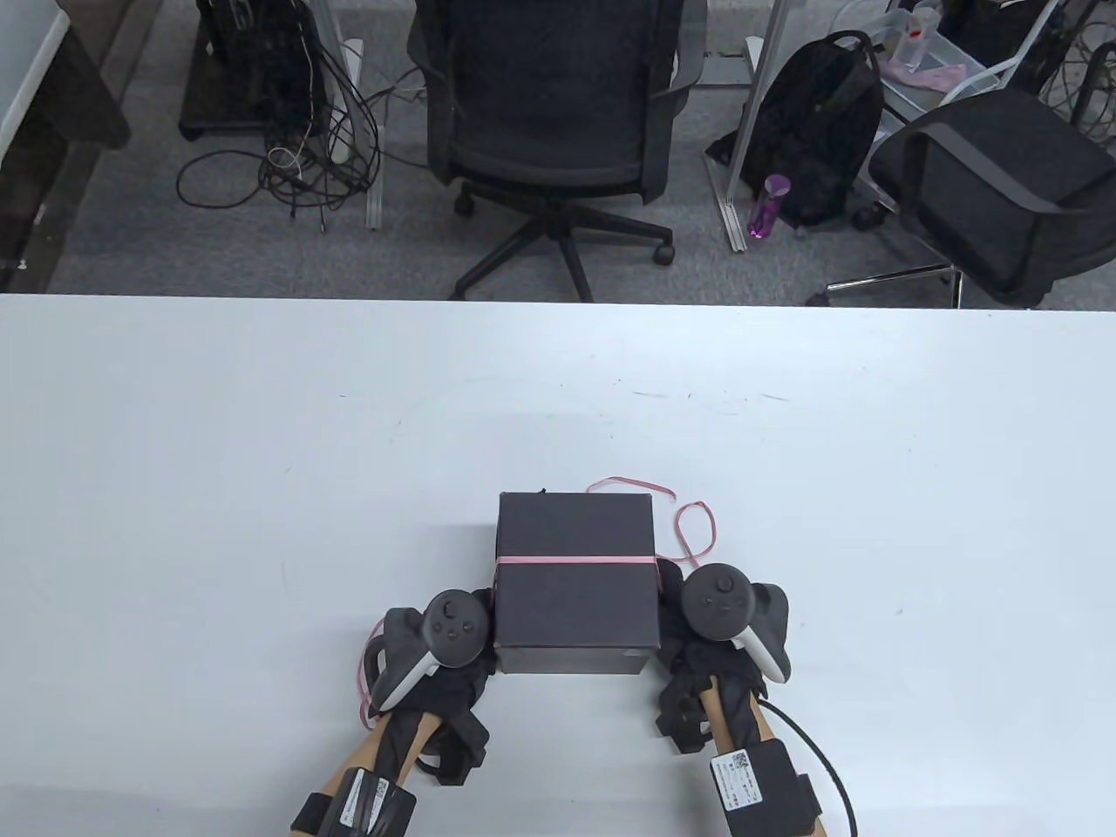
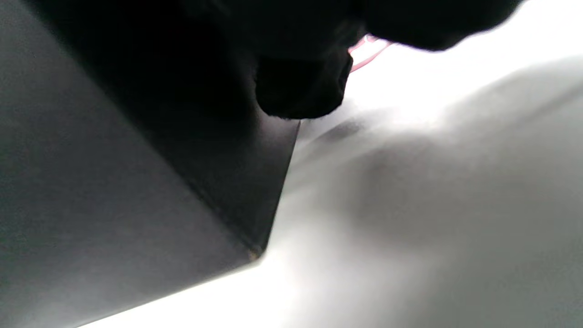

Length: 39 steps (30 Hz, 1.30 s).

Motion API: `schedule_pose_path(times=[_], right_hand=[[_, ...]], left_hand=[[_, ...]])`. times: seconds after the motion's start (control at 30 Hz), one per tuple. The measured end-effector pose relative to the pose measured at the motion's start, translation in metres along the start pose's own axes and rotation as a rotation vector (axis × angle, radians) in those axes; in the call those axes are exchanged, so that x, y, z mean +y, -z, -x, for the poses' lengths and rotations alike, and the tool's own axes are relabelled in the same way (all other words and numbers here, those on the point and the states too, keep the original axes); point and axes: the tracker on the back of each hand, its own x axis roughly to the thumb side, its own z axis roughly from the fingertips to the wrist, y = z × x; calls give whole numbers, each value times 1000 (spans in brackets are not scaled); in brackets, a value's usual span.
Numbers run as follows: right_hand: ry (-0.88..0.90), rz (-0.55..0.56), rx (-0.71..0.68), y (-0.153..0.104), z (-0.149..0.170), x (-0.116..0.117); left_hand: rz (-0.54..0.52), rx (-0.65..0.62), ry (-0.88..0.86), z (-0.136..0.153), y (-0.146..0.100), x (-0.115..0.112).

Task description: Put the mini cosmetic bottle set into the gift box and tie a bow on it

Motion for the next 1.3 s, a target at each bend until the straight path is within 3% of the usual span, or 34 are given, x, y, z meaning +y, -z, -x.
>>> schedule_pose_path(times=[0.37,0.53,0.6,0.73,0.83,1.07,1.3], right_hand=[[-56,-18,22,0,-3,5],[-55,13,15,-1,-4,3],[59,43,18,-3,-2,-1],[543,-15,-11,-6,5,-5],[641,-98,-56,-6,4,-3],[822,-128,-128,-6,-2,1],[956,-152,-163,-8,-7,1]], left_hand=[[0,36,18,-2,0,-2],[-76,56,-39,-7,-7,-3],[-59,50,-151,-4,-8,0],[58,-8,-573,11,-5,7],[67,-96,-758,18,-4,13],[46,-214,-951,30,-6,26],[42,-340,-885,27,-7,33]])
